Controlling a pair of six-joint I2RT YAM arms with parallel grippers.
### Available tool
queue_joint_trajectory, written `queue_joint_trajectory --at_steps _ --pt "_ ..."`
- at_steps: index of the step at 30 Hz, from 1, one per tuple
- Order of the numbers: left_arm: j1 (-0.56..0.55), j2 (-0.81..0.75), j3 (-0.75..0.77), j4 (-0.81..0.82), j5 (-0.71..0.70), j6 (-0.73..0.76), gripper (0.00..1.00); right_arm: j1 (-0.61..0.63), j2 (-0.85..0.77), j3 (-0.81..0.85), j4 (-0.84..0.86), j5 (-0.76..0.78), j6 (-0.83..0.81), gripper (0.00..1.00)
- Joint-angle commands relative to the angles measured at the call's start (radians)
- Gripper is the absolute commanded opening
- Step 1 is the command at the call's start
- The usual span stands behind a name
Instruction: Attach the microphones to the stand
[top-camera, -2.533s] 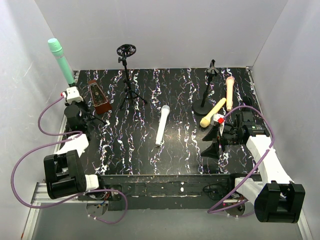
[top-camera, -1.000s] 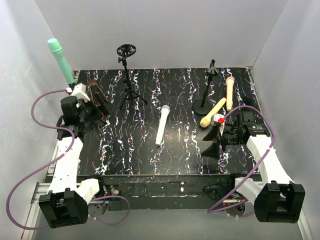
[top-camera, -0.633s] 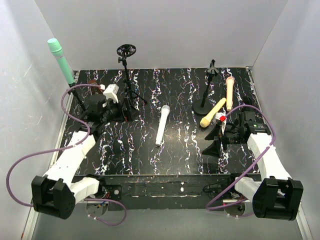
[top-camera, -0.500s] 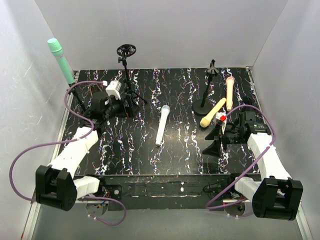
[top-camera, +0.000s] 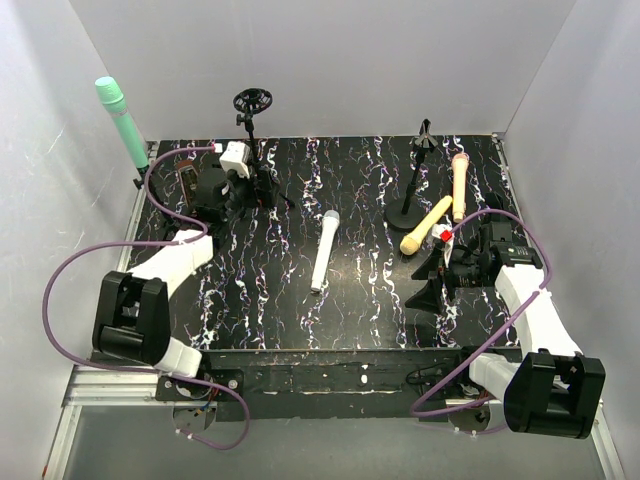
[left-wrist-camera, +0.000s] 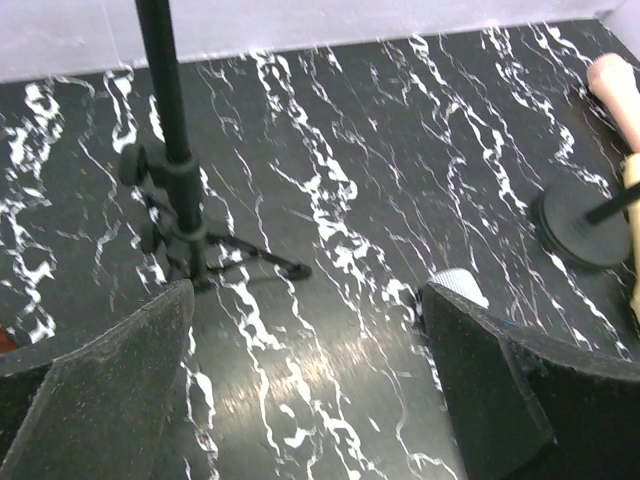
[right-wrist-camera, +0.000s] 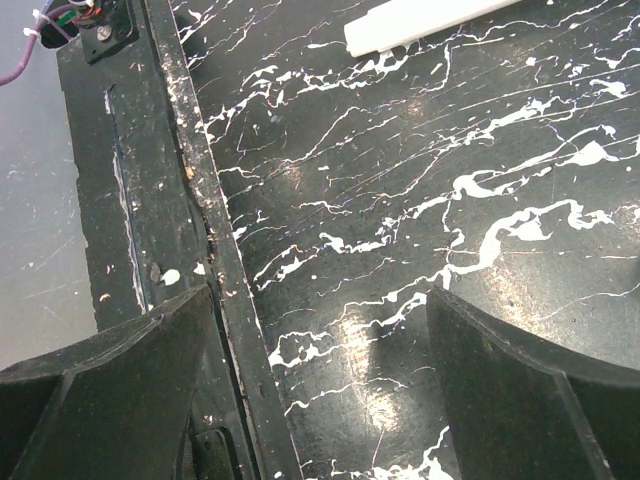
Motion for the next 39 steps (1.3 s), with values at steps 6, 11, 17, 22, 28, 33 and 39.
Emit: queue_joint_trajectory --at_steps 6,11,17,22,28,33,39 --pt "0.061 0.147 0.124 0.212 -0.041 0.042 0.98 -0.005 0.008 0.031 0.003 -0.016 -0.004 0.94" --pt "0.078 0.224 0.188 0.256 -0.033 0.040 0.95 -0.007 0.010 0.031 0.003 -0.016 -0.007 0.94" --pt "0.083 0.287 0.241 0.308 0.013 0.060 0.83 -0.005 0.010 0.031 0.001 -0.013 -0.009 0.94" --pt "0.083 0.311 0.264 0.340 0.010 0.094 0.79 -0.005 0.008 0.031 0.001 -0.012 -0.009 0.94" --pt "0.083 0.331 0.287 0.361 -0.004 0.137 0.55 -0.005 0.008 0.031 0.000 -0.009 -0.010 0.94" --pt "0.084 0.345 0.314 0.343 0.021 0.191 0.18 -0.005 0.008 0.031 0.000 -0.007 -0.012 0.94" --pt "0.086 0.281 0.307 0.337 0.084 0.261 0.00 -0.007 0.007 0.029 0.001 -0.004 -0.009 0.94"
